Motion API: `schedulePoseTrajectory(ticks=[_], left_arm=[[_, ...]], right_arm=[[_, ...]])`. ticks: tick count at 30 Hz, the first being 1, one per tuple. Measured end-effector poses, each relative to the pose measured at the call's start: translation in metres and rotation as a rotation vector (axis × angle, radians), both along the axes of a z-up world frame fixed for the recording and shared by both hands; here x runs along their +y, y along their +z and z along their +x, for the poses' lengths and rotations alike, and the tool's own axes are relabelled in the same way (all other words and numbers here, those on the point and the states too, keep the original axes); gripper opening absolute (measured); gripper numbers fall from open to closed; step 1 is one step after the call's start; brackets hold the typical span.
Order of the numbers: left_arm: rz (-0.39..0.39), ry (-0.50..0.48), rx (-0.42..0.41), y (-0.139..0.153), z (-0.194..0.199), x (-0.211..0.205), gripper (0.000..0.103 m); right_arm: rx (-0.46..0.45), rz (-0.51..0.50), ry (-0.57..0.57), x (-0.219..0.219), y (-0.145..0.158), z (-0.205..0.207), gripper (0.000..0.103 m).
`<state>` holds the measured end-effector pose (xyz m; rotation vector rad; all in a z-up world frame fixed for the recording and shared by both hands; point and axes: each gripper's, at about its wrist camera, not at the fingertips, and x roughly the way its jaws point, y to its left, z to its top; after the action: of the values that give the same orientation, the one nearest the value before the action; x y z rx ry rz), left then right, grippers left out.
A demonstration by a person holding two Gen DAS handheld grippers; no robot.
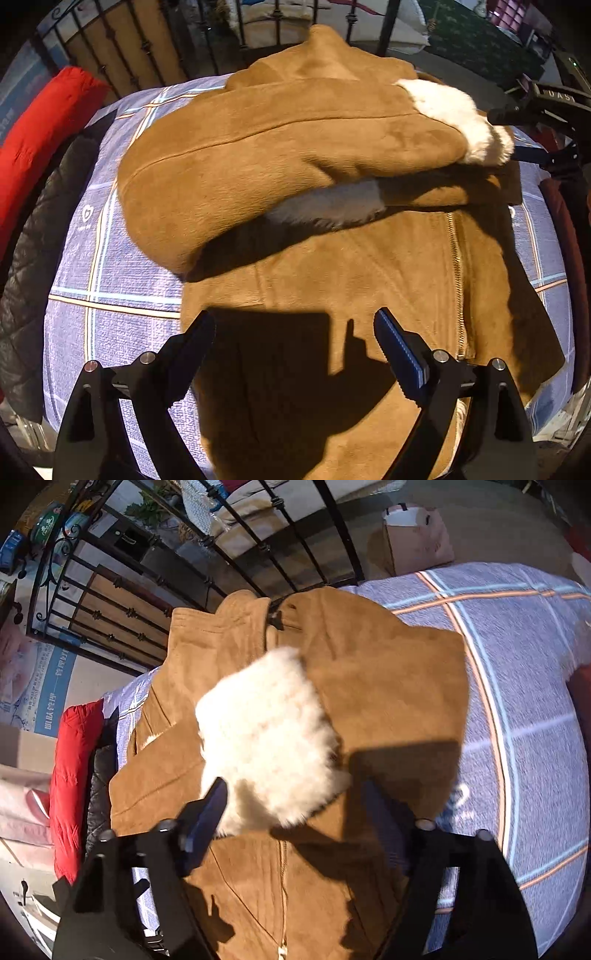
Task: Fold large clothes
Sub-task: 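Fold the held sleeve across the jacket front with the left gripper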
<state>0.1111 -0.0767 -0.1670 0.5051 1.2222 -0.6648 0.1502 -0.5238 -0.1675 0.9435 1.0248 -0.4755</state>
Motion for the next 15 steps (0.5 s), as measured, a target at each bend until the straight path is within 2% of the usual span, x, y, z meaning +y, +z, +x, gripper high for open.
schedulePoseTrajectory(ticks=[1,2,3,5,9,12,15], left_arm=[[0.001,0.022,-0.007,0.000,0.006,0.005,0.086],[-0.001,0.047,-0.019,0.002,0.013,0.008,0.086],[-0.003,0.073,-0.031,0.003,0.021,0.010,0.086],[-0.009,0.121,-0.052,0.007,0.038,0.012,0.086],[-0.023,0.182,-0.047,0.010,0.066,0.012,0.086],[-0.013,0.160,-0.060,0.011,0.069,0.004,0.085],[-0.013,0.120,-0.070,0.013,0.065,-0.002,0.085]], right_arm=[[0.012,0.004,0.009,0.000,-0.003,0.004,0.054],[0.020,0.017,0.017,-0.003,-0.006,0.010,0.038],[0.026,0.022,0.021,-0.003,-0.003,0.008,0.029],[0.017,-0.006,0.029,-0.001,0.003,0.006,0.020],[-0.010,-0.092,0.046,0.009,0.017,-0.012,0.010],[0.010,-0.162,0.020,0.017,0.023,-0.034,0.001],[0.064,-0.175,-0.074,0.011,0.016,-0.062,0.000]])
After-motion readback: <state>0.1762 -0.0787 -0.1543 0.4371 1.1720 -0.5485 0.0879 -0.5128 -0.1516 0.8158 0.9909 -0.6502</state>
